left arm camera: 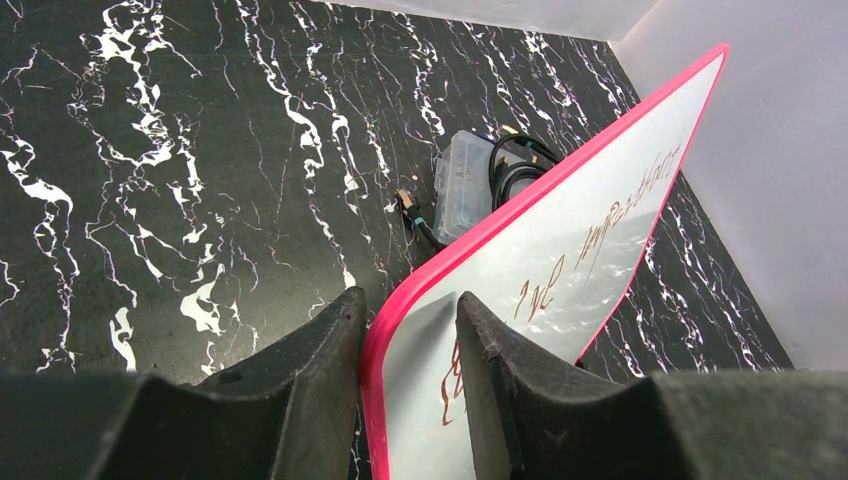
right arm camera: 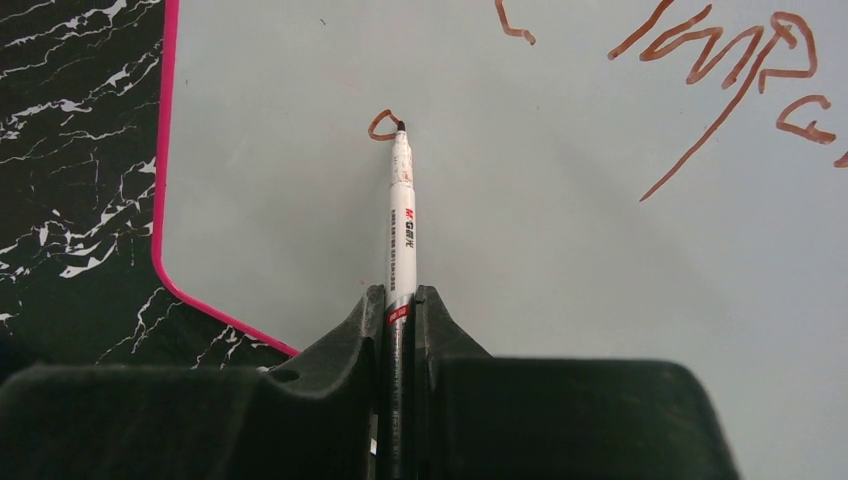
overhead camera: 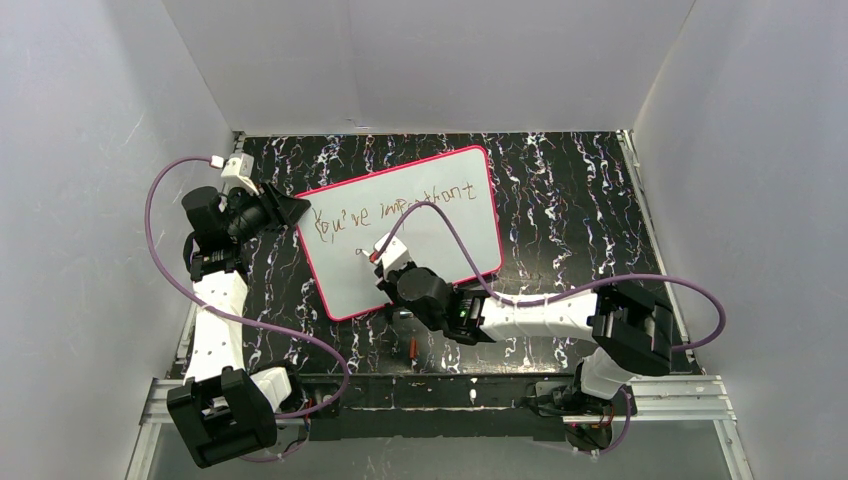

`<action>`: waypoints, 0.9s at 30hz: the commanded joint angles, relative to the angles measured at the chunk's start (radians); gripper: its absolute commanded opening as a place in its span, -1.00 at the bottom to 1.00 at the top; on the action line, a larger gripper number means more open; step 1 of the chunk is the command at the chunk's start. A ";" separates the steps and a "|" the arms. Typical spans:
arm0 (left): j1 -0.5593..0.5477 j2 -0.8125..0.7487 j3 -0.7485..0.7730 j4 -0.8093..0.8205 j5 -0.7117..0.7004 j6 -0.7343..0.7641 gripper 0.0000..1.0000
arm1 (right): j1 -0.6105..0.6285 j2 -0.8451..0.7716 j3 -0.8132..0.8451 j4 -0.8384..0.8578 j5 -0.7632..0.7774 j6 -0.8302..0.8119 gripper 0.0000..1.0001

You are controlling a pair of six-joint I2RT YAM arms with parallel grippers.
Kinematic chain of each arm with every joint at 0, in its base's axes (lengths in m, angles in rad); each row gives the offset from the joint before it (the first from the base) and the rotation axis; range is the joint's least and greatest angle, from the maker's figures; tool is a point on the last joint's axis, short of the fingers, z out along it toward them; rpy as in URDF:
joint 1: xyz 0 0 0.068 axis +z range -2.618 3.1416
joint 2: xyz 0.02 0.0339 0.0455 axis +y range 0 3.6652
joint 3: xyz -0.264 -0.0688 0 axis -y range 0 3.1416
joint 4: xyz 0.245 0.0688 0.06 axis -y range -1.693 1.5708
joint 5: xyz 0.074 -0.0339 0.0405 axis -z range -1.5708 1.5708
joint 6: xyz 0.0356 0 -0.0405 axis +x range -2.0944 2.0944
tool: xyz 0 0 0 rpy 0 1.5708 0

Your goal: Write a sentence on the whiteboard

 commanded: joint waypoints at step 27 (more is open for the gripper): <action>-0.005 -0.030 -0.002 0.007 0.029 0.002 -0.27 | -0.004 -0.023 -0.011 -0.050 0.055 0.044 -0.97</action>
